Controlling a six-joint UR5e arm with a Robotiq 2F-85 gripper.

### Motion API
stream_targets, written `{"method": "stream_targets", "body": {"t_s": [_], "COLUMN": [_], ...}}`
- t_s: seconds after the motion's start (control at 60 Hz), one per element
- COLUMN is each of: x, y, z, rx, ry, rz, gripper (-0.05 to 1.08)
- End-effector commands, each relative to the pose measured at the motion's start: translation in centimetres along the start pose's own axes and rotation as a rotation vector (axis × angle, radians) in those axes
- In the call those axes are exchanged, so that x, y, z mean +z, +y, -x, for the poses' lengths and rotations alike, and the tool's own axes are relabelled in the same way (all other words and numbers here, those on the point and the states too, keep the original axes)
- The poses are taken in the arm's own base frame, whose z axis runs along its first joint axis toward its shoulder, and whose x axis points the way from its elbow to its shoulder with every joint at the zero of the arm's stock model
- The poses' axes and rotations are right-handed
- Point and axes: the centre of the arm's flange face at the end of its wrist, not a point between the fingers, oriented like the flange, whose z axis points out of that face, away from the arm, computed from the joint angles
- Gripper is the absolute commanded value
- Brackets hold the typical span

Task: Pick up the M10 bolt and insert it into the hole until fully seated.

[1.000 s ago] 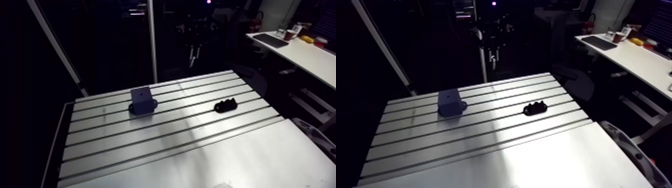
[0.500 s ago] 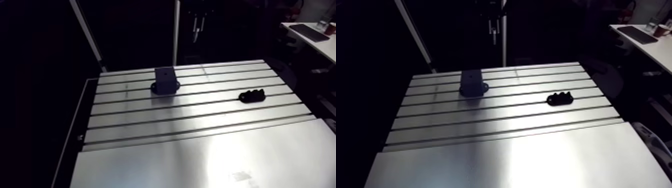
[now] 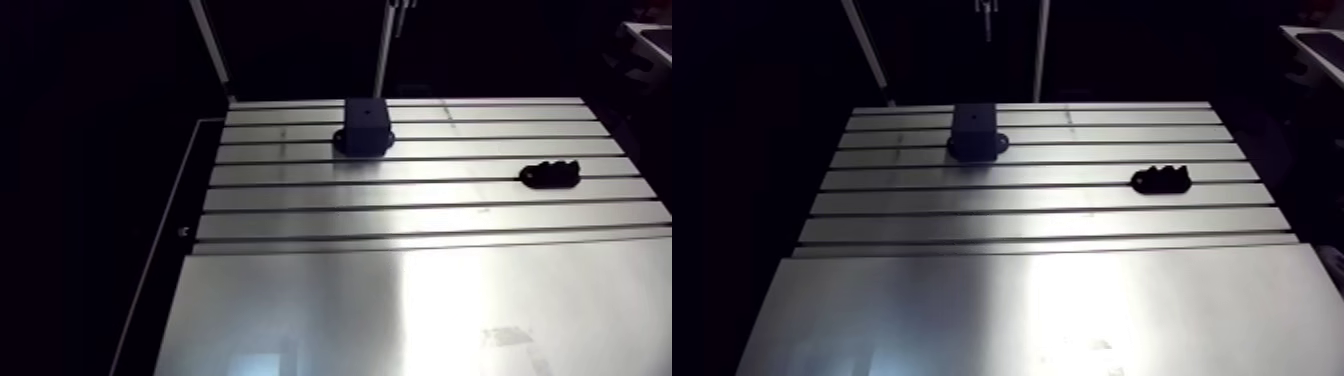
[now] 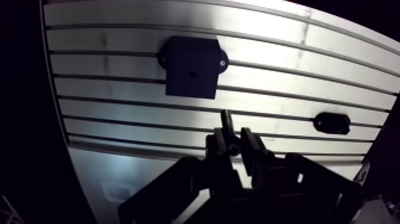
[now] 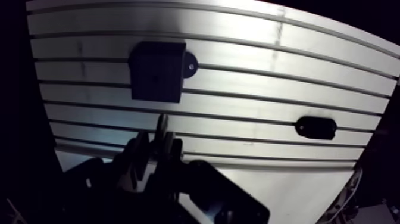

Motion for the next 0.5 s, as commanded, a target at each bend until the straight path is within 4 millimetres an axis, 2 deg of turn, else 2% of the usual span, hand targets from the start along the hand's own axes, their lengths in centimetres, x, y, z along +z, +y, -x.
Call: {"method": "stream_targets", "body": {"t_s": [0.017, 0.167, 0.267, 0.5], "x": [0.3, 0.9, 2.4, 3.8], "y": [-0.4, -1.4, -2.5, -3.5], "z": [-0.1, -0.2, -0.9, -1.8], "rx": [0.003, -0.010, -0.016, -0.016], "ry": [-0.011, -0.013, -0.031, -0.032], "rz": [0.001, 0.004, 0.005, 0.009], "gripper": [1.08, 1.08, 1.08, 1.08]}}
